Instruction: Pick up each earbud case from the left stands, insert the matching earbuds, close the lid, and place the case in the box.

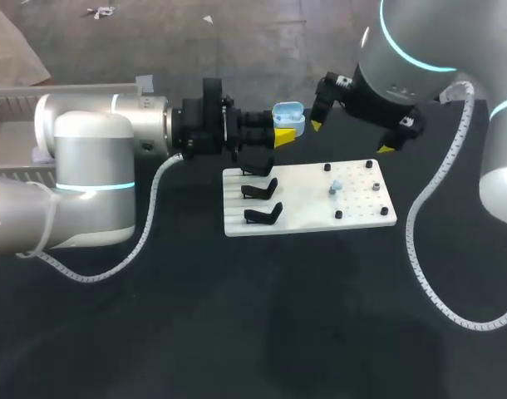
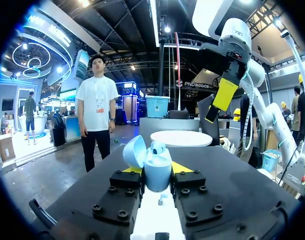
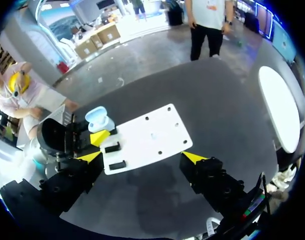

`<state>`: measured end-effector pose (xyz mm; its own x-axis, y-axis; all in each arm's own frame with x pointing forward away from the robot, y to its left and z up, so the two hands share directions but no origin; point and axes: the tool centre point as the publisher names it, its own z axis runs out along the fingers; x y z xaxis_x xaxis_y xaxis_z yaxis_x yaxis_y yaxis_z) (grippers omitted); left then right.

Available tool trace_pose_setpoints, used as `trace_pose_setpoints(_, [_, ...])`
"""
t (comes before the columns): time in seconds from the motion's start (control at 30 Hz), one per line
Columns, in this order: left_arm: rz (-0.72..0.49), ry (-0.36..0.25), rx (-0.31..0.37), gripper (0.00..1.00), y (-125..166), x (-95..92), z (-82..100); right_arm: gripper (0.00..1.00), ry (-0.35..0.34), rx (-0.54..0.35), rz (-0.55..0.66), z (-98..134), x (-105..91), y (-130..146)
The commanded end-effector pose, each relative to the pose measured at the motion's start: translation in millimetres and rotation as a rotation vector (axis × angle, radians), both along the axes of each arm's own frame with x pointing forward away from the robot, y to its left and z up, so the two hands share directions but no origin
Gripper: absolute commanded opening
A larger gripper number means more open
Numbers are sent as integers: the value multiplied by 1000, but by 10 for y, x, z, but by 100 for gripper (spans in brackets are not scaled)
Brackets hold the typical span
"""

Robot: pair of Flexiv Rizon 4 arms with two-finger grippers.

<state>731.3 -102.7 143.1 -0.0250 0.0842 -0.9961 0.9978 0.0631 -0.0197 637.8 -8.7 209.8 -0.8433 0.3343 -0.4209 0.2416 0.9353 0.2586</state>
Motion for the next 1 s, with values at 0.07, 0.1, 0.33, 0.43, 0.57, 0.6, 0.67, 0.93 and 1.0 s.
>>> trace_pose_setpoints(0.07, [4,-4,-3,0,-6,-3,-9,100,-1,-9,43,-281,18,-74])
trace_pose_setpoints(0.1, [4,-4,-3,0,-6,-3,-9,100,8,16,50,-331,25,-84])
trace_pose_setpoints(0.33, [4,-4,-3,0,-6,-3,-9,100,21,55,119,-604,80,-135])
trace_pose_setpoints(0.43, [4,-4,-3,0,-6,-3,-9,100,22,65,151,-718,118,-131])
trace_pose_setpoints(0.57, [4,-4,-3,0,-6,-3,-9,100,65,76,176,-935,187,-95])
trace_pose_setpoints(0.6, [4,-4,-3,0,-6,-3,-9,100,84,82,171,-996,207,-86])
trace_pose_setpoints(0.67, [4,-4,-3,0,-6,-3,-9,100,102,68,178,-1128,250,-78])
trace_pose_setpoints(0.93, [4,-4,-3,0,-6,-3,-9,100,132,89,185,-1468,399,-42])
trace_pose_setpoints(1.0, [4,-4,-3,0,-6,-3,-9,100,141,88,186,-1530,437,-38])
